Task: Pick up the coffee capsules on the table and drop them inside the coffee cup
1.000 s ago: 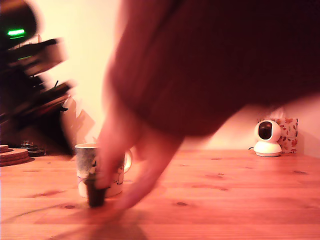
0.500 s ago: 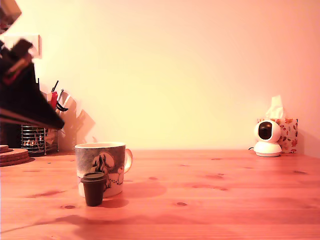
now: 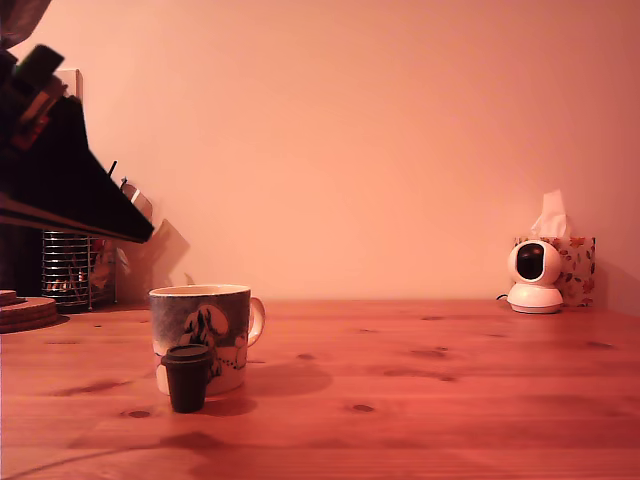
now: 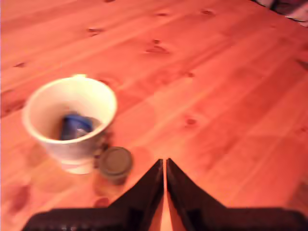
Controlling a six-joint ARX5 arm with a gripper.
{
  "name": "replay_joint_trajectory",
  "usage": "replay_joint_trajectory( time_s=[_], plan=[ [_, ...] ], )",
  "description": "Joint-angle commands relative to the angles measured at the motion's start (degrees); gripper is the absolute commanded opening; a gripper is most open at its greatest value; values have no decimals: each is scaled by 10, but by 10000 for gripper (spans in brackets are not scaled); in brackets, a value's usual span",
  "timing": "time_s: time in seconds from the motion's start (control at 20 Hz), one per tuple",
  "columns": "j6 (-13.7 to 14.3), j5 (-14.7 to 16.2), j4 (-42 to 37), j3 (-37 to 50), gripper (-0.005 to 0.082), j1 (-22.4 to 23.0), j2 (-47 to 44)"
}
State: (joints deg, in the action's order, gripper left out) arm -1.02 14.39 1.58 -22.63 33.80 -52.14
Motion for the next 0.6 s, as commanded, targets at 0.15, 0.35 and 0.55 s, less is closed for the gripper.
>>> replay_joint_trajectory(
  time_s=[0.15,0.35,0.55],
  plan=[
    [15,-1,-27,55,-24,6,53],
    [14,-4,-31,87,-24,6,90],
    [2,-28,-31,105,-24,6,120]
  ],
)
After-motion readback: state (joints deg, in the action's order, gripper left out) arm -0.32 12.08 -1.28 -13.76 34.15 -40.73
